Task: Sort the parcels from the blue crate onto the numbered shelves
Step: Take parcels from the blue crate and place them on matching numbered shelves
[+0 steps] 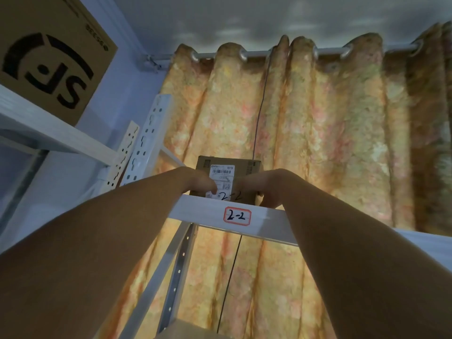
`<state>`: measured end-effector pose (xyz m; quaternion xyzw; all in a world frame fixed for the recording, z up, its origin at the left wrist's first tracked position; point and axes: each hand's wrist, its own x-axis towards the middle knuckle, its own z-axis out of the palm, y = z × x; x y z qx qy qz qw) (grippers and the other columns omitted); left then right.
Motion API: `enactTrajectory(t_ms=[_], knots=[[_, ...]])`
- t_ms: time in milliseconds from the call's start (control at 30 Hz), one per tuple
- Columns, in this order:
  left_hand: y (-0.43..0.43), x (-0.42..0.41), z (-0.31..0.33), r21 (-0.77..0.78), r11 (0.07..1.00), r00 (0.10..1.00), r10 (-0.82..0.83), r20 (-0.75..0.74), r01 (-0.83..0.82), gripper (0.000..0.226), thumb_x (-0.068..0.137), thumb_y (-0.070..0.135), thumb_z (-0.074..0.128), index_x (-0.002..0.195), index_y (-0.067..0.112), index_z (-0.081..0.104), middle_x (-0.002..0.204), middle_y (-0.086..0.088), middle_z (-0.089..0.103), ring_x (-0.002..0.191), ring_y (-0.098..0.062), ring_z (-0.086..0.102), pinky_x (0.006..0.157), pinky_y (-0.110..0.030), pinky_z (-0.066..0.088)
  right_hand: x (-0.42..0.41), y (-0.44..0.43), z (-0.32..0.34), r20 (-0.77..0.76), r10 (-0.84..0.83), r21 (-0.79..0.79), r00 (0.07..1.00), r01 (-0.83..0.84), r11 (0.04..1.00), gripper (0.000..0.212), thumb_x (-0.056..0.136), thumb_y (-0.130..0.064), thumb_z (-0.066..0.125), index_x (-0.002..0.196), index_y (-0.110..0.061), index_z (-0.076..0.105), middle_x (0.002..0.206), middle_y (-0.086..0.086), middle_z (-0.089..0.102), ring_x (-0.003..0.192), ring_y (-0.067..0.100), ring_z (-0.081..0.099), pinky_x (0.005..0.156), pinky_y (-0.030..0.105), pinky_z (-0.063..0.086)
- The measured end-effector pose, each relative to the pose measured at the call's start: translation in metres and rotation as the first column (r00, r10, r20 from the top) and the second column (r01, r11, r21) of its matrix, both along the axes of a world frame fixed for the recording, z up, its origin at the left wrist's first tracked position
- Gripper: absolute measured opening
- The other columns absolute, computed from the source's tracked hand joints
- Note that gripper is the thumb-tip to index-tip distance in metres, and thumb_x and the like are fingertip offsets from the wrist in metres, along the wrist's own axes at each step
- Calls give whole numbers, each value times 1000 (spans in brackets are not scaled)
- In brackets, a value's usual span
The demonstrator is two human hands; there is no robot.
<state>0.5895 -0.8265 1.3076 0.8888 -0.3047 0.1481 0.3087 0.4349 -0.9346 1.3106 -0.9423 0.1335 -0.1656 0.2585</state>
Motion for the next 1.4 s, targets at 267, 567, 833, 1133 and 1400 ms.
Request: enactTrajectory(t_ms=[267, 567, 833, 1133, 1400], knots=[[3, 9, -2, -20, 997, 997, -67, 30, 68, 32, 96, 29, 57, 126, 21, 63, 116, -5, 66, 96, -24, 65, 87, -37, 54, 1, -3, -4, 49, -34, -122, 998, 40, 992, 21, 107, -27, 47, 123, -15, 52, 90, 6, 50, 76, 18, 52, 85, 36, 46], [40, -23, -13, -40, 999, 992, 25, 125, -20, 36, 95, 40, 57, 112, 10, 69, 116, -9, 68, 99, -21, 61, 81, -32, 47, -33, -3, -13, 347, -54, -229, 936, 140, 963, 26, 102, -26, 57, 88, -4, 56, 93, 5, 58, 75, 15, 52, 66, 16, 47], [145, -139, -57, -30, 964, 945, 263, 195, -263, 35, 98, 29, 51, 69, 10, 46, 69, -4, 41, 61, -18, 40, 58, -30, 31, -88, 63, -35, 557, 182, -349, 810, 29, 937, 27, 85, -41, 53, 81, -15, 60, 79, 8, 60, 77, 31, 60, 66, 34, 47], [404, -320, -220, 129, 664, 671, 742, 13, -737, 43, 96, 41, 56, 118, 5, 62, 119, -13, 56, 111, -34, 56, 92, -37, 49, -174, 287, -182, 137, 780, -510, 611, -632, 584, 30, 99, -35, 58, 110, -8, 67, 99, 6, 63, 89, 26, 56, 76, 35, 41], [634, -572, -435, 303, 388, 228, 863, -451, -871, 29, 88, 30, 62, 70, 7, 65, 80, -15, 66, 70, -27, 56, 56, -25, 38, -296, 490, -386, -344, 893, -284, 292, -938, 197, 30, 97, -39, 64, 115, -18, 74, 127, 4, 66, 115, 25, 59, 91, 30, 42]])
